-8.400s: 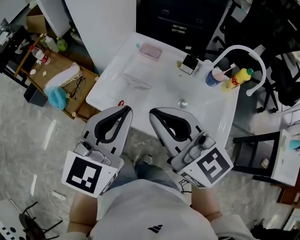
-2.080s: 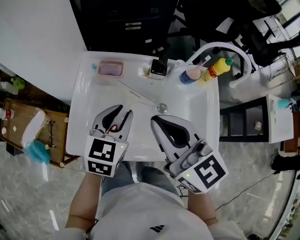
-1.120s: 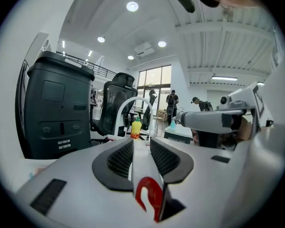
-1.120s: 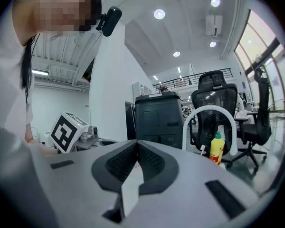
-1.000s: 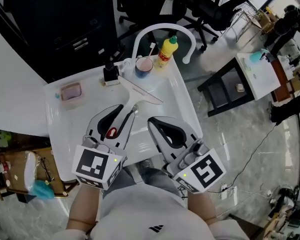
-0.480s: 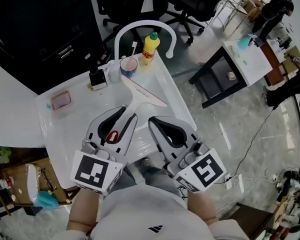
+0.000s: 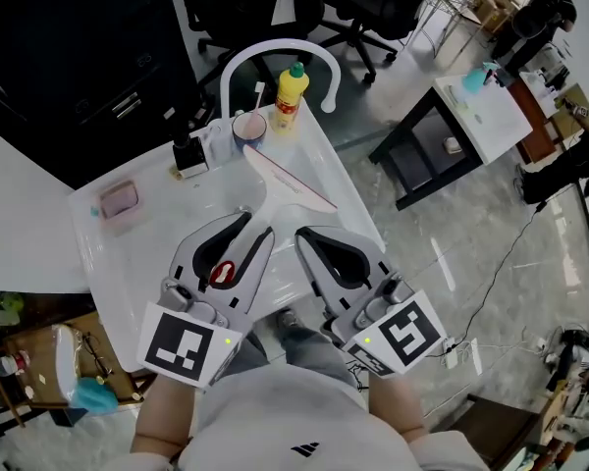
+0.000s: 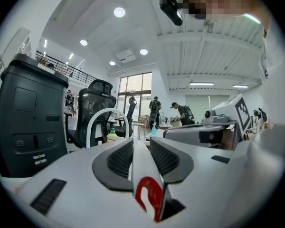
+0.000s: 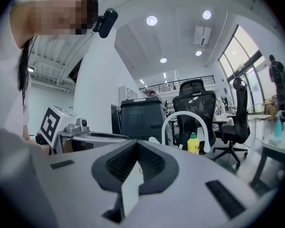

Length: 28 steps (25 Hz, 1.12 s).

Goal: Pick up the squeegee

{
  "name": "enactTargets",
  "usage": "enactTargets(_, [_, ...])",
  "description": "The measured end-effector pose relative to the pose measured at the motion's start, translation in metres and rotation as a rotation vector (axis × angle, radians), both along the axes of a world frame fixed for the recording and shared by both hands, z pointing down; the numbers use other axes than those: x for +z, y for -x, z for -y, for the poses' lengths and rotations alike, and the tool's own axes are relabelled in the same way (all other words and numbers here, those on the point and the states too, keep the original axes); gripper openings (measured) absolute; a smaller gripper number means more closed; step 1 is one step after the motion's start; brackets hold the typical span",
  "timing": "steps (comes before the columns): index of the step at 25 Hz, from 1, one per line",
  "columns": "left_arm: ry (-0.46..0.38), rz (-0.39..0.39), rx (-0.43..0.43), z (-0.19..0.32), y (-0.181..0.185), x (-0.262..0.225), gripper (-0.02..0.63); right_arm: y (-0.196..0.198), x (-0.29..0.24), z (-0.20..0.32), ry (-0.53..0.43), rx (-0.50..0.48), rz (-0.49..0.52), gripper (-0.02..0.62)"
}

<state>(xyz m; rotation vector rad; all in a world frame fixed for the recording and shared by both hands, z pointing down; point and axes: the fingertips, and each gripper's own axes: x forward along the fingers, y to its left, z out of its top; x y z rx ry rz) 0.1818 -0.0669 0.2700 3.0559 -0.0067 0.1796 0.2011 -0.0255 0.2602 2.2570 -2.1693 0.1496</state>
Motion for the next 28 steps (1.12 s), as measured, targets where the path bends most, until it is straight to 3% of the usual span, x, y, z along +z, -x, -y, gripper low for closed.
enactTargets(28, [0.002,-0.036,-0.039,-0.004,0.018,-0.012,0.118,0.008,-0.009,-0.002,-0.009,-0.026,-0.019,0.009])
